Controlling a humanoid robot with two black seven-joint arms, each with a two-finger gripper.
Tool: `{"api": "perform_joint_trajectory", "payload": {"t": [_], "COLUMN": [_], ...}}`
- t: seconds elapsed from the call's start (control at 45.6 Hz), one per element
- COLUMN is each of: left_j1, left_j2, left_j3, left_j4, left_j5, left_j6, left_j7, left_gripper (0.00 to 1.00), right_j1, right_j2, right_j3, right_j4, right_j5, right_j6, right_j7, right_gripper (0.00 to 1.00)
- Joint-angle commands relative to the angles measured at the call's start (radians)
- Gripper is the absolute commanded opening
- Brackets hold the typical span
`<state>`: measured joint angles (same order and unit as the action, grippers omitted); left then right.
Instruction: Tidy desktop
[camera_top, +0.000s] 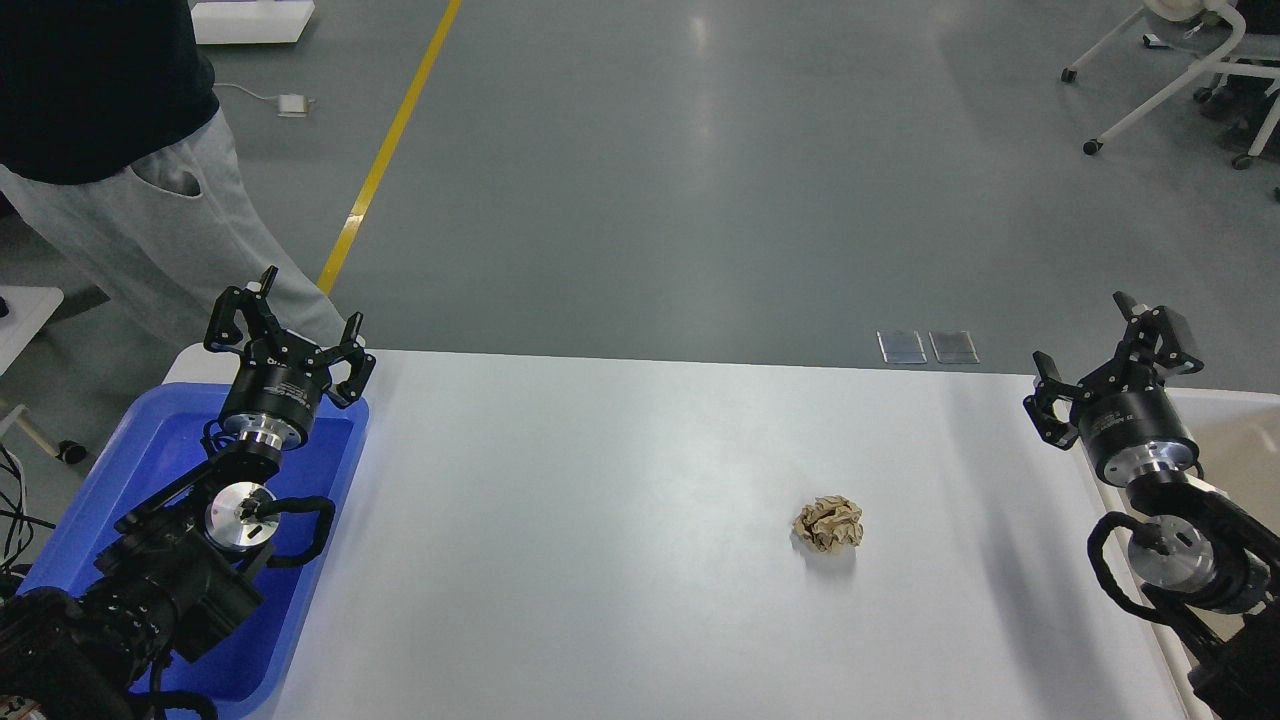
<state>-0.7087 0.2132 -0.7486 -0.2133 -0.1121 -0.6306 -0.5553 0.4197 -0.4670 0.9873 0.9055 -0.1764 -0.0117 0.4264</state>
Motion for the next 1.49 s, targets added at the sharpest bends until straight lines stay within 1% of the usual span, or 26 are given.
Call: {"api": "perform_joint_trajectory", "payload": {"t": [0.0, 0.241, 0.504, 0.548, 0.592, 0.679, 0.723, 0.811, 0.986, 1.03, 1.096, 1.183, 1.293, 1.315, 1.38, 1.424, 1.468], "left_j1": [0.000, 0.000, 0.000, 0.000, 0.000, 0.000, 0.000, 0.000, -0.002, -0.002, -0.002, -0.002, -0.002, -0.002, -0.002, -0.002, -0.002], "left_j2": [0.000, 0.000, 0.000, 0.000, 0.000, 0.000, 0.000, 0.000, 0.000, 0.000, 0.000, 0.000, 0.000, 0.000, 0.000, 0.000, 0.000], "left_j3": [0.000, 0.000, 0.000, 0.000, 0.000, 0.000, 0.000, 0.000, 0.000, 0.000, 0.000, 0.000, 0.000, 0.000, 0.002, 0.002, 0.003], "left_j4": [0.000, -0.001, 0.000, -0.001, 0.000, -0.001, 0.000, 0.000, -0.001, -0.001, -0.001, -0.001, -0.001, -0.001, -0.001, -0.001, -0.001], "left_j5": [0.000, 0.000, 0.000, 0.000, 0.000, 0.000, 0.000, 0.000, 0.000, 0.000, 0.000, 0.000, 0.000, 0.000, 0.000, 0.000, 0.000], "left_j6": [0.000, 0.000, 0.000, 0.000, 0.000, 0.000, 0.000, 0.000, 0.000, -0.001, -0.001, -0.001, -0.003, -0.003, -0.004, -0.004, -0.006], "left_j7": [0.000, 0.000, 0.000, 0.000, 0.000, 0.000, 0.000, 0.000, 0.000, 0.000, 0.000, 0.000, 0.000, 0.000, 0.002, 0.002, 0.002], "left_gripper": [1.00, 1.00, 1.00, 1.00, 1.00, 1.00, 1.00, 1.00, 1.00, 1.00, 1.00, 1.00, 1.00, 1.00, 1.00, 1.00, 1.00], "right_j1": [0.011, 0.016, 0.034, 0.036, 0.036, 0.036, 0.036, 0.040, 0.042, 0.047, 0.065, 0.122, 0.229, 0.290, 0.375, 0.436, 0.491], "right_j2": [-0.018, -0.027, -0.045, -0.047, -0.048, -0.053, -0.053, -0.065, -0.139, -0.159, -0.205, -0.271, -0.294, -0.295, -0.295, -0.295, -0.295], "right_j3": [0.013, 0.011, -0.004, -0.007, -0.007, 0.013, 0.013, 0.010, -0.027, -0.053, -0.116, -0.243, -0.406, -0.477, -0.573, -0.637, -0.700], "right_j4": [-0.048, -0.050, -0.040, -0.040, -0.040, -0.028, -0.022, 0.001, 0.113, 0.127, 0.145, 0.187, 0.199, 0.207, 0.210, 0.213, 0.217], "right_j5": [0.005, 0.011, 0.014, 0.014, 0.017, 0.020, 0.023, 0.023, 0.005, 0.002, -0.029, -0.129, -0.251, -0.285, -0.302, -0.302, -0.305], "right_j6": [-0.002, 0.010, 0.021, 0.019, 0.021, 0.026, 0.022, 0.015, 0.012, 0.013, 0.021, 0.024, 0.029, 0.029, 0.030, 0.039, 0.067], "right_j7": [0.000, -0.002, -0.018, -0.028, -0.057, -0.156, -0.179, -0.179, -0.181, -0.189, -0.199, -0.218, -0.250, -0.273, -0.313, -0.359, -0.417], "right_gripper": [1.00, 1.00, 1.00, 1.00, 1.00, 1.00, 1.00, 1.00, 1.00, 1.00, 1.00, 1.00, 1.00, 1.00, 1.00, 1.00, 1.00]}}
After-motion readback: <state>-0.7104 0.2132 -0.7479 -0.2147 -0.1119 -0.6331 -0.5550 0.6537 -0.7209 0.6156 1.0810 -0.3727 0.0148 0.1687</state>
